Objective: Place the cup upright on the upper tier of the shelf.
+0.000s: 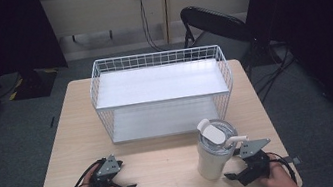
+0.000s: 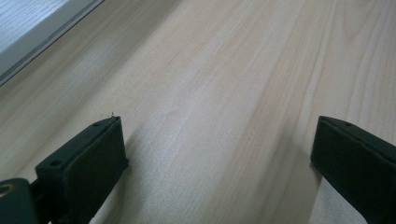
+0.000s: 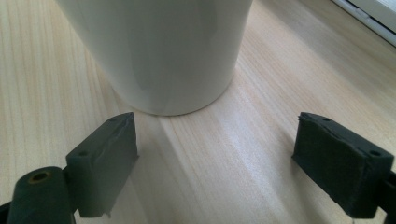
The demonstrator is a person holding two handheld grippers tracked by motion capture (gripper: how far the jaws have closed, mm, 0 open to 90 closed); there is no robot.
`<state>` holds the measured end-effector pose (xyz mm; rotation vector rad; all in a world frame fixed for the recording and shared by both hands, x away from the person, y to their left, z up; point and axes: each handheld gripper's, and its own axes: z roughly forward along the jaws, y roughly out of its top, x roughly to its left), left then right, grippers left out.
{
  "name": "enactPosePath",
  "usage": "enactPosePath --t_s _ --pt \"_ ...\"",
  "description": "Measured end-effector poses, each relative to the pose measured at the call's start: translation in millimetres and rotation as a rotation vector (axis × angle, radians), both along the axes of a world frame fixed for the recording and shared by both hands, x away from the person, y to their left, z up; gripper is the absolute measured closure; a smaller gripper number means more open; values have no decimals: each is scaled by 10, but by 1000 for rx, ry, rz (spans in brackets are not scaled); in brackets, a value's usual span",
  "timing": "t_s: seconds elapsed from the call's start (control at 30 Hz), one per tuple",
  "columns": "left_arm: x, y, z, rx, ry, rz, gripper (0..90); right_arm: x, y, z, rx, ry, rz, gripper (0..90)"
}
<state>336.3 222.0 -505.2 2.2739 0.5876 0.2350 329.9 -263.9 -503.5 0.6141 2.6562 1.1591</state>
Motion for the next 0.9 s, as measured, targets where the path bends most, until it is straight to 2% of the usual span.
enactPosePath --t_s 0.37,0.53,0.63,0.7,0.77,0.9 --pt "0 0 0 1 0 0 25 -20 38 13 -7 8 -41 131" --pt "0 0 0 0 0 0 25 -30 57 28 -19 9 -24 139" --pt "0 0 0 -1 0 0 25 -43 67 63 16 16 -18 139" --pt "0 0 0 0 0 0 25 -52 70 101 31 1 -14 137" --pt "0 -1 0 0 0 0 25 -59 68 136 71 4 -10 136" --pt "0 0 0 0 0 0 25 -87 91 206 96 -3 7 135"
